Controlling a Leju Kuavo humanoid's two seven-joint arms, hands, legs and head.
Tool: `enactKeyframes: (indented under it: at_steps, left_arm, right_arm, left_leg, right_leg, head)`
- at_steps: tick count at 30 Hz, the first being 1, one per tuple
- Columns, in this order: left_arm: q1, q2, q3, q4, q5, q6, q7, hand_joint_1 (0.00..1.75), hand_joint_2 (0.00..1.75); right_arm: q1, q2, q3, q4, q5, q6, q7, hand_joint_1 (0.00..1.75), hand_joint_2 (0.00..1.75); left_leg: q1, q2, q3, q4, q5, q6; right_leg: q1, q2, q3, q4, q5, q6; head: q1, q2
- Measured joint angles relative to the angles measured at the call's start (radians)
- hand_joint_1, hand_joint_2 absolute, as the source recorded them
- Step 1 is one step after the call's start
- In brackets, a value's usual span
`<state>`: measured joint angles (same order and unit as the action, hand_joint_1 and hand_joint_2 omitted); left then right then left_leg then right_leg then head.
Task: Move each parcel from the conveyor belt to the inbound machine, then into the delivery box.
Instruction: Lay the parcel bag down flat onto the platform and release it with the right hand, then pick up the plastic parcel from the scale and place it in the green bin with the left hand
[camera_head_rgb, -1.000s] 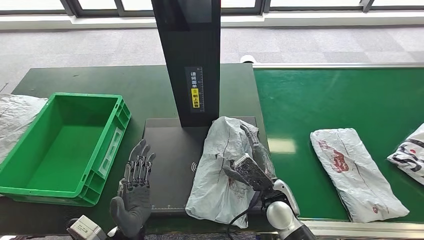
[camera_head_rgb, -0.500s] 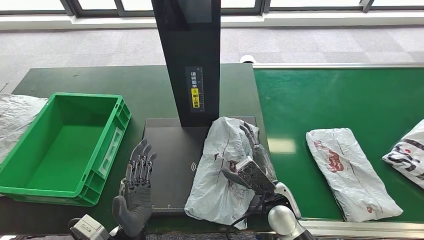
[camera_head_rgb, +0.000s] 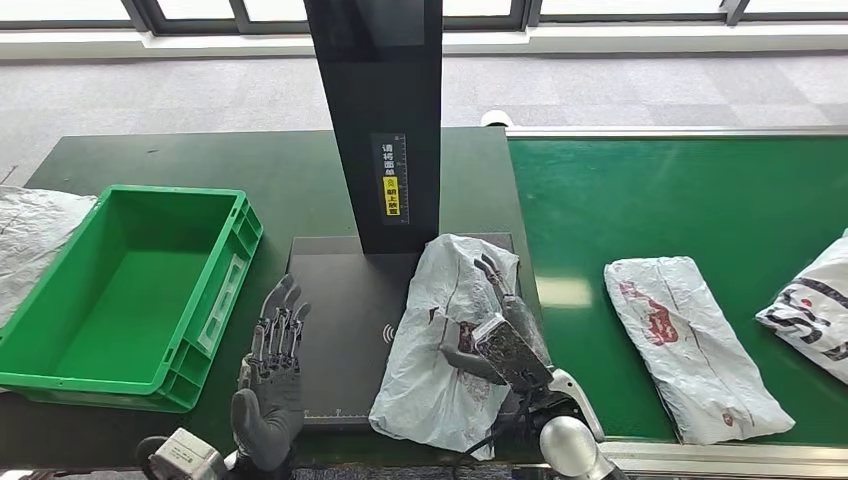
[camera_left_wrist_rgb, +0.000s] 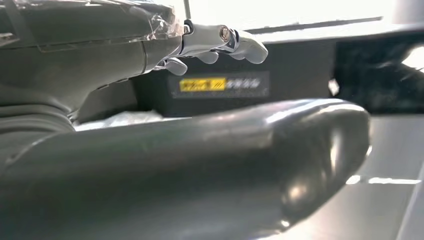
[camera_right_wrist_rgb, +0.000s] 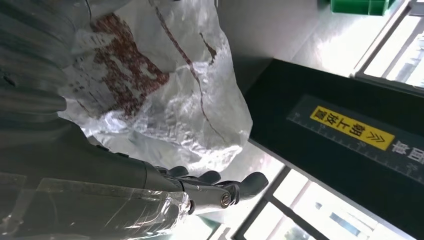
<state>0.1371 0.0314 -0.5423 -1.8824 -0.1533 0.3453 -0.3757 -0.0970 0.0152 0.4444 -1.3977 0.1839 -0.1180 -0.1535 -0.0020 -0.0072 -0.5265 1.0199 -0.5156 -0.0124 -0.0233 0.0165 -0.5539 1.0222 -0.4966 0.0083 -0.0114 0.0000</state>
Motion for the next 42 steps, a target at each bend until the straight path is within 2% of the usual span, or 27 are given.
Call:
enactKeyframes:
  at_steps: [2, 4, 6, 8, 10, 12, 16, 24, 29, 34, 42]
  left_arm:
    - [-0.001, 0.001, -0.001, 0.002, 0.012, -0.040, 0.038, 0.00, 0.00]
    - [-0.001, 0.002, -0.001, 0.003, 0.019, -0.078, 0.056, 0.00, 0.87]
    - [-0.004, 0.003, -0.001, 0.004, -0.028, -0.111, 0.065, 0.00, 1.75]
    - [-0.027, 0.008, -0.008, 0.020, -0.188, -0.155, 0.098, 0.00, 1.75]
    - [-0.068, 0.008, -0.023, 0.070, -0.440, -0.187, 0.129, 0.00, 1.75]
    - [-0.101, 0.000, -0.037, 0.130, -0.620, -0.193, 0.132, 0.00, 1.75]
    - [-0.140, -0.024, -0.049, 0.192, -0.601, -0.196, 0.123, 0.00, 1.75]
    - [-0.190, -0.060, -0.053, 0.226, -0.569, -0.239, 0.128, 0.00, 1.75]
    - [-0.236, -0.078, -0.080, 0.267, -0.584, -0.291, 0.131, 0.00, 1.75]
    - [-0.308, -0.106, -0.132, 0.369, -0.633, -0.349, 0.149, 0.00, 1.75]
    - [-0.412, -0.162, -0.208, 0.545, -0.644, -0.343, 0.156, 0.00, 1.75]
  right_arm:
    - [0.025, -0.006, 0.000, -0.037, -0.008, -0.003, 0.004, 0.00, 1.75]
    - [0.059, -0.011, 0.000, -0.093, 0.002, -0.033, -0.032, 0.00, 1.75]
    - [0.099, -0.014, 0.000, -0.170, 0.027, -0.084, -0.117, 0.00, 1.75]
    - [0.146, -0.018, 0.000, -0.267, 0.032, -0.114, -0.260, 0.00, 1.75]
    - [0.189, -0.027, 0.009, -0.378, 0.028, -0.113, -0.393, 0.00, 1.75]
    - [0.212, -0.036, 0.027, -0.472, 0.040, -0.112, -0.434, 0.00, 1.75]
    - [0.219, -0.044, 0.043, -0.567, 0.062, -0.133, -0.394, 0.00, 1.75]
    - [0.202, -0.044, 0.043, -0.626, 0.062, -0.163, -0.366, 0.00, 1.75]
    - [0.178, -0.044, 0.052, -0.634, 0.068, -0.246, -0.369, 0.00, 1.75]
    - [0.141, -0.054, 0.099, -0.634, 0.047, -0.338, -0.380, 0.00, 1.75]
    - [0.078, -0.089, 0.194, -0.633, 0.010, -0.418, -0.385, 0.00, 1.75]
  left_leg:
    - [0.000, 0.000, 0.000, 0.000, 0.000, 0.000]
    - [0.000, 0.000, -0.001, 0.000, 0.000, 0.000]
    - [0.000, 0.000, -0.001, 0.000, 0.000, 0.000]
    - [0.000, -0.002, -0.002, 0.000, 0.000, 0.000]
    - [-0.001, -0.004, -0.004, 0.000, 0.000, 0.000]
    - [-0.001, -0.001, -0.007, 0.000, -0.001, 0.001]
    - [-0.001, 0.002, -0.007, 0.000, -0.001, 0.001]
    - [-0.001, 0.002, -0.003, 0.001, 0.002, 0.001]
    - [-0.001, 0.001, -0.003, 0.001, 0.002, 0.001]
    - [-0.001, 0.001, -0.003, 0.001, 0.003, 0.002]
    - [-0.001, 0.001, -0.003, 0.001, 0.003, 0.002]
  right_leg:
    - [0.000, 0.000, 0.000, 0.000, 0.000, 0.000]
    - [0.000, 0.000, -0.001, 0.000, 0.000, 0.000]
    - [0.000, 0.000, -0.002, 0.000, 0.000, 0.000]
    - [0.000, -0.002, -0.002, 0.000, 0.000, 0.000]
    - [0.000, -0.004, -0.002, 0.000, 0.000, 0.000]
    - [0.000, -0.001, -0.001, 0.000, 0.000, 0.000]
    - [-0.001, 0.001, -0.002, 0.000, 0.000, 0.001]
    - [0.000, 0.001, -0.002, 0.000, 0.004, 0.001]
    - [-0.001, 0.001, -0.002, 0.000, 0.004, 0.001]
    - [-0.001, 0.001, -0.002, 0.000, 0.005, 0.002]
    - [-0.001, 0.000, -0.002, 0.000, 0.005, 0.002]
  head:
    - [0.000, 0.000]
    - [0.000, 0.000]
    - [0.000, 0.000]
    - [0.000, 0.000]
    - [0.000, 0.000]
    - [0.000, 0.000]
    - [0.000, 0.000]
    - [0.000, 0.000]
    - [0.000, 0.000]
    - [0.000, 0.000]
    - [0.000, 0.000]
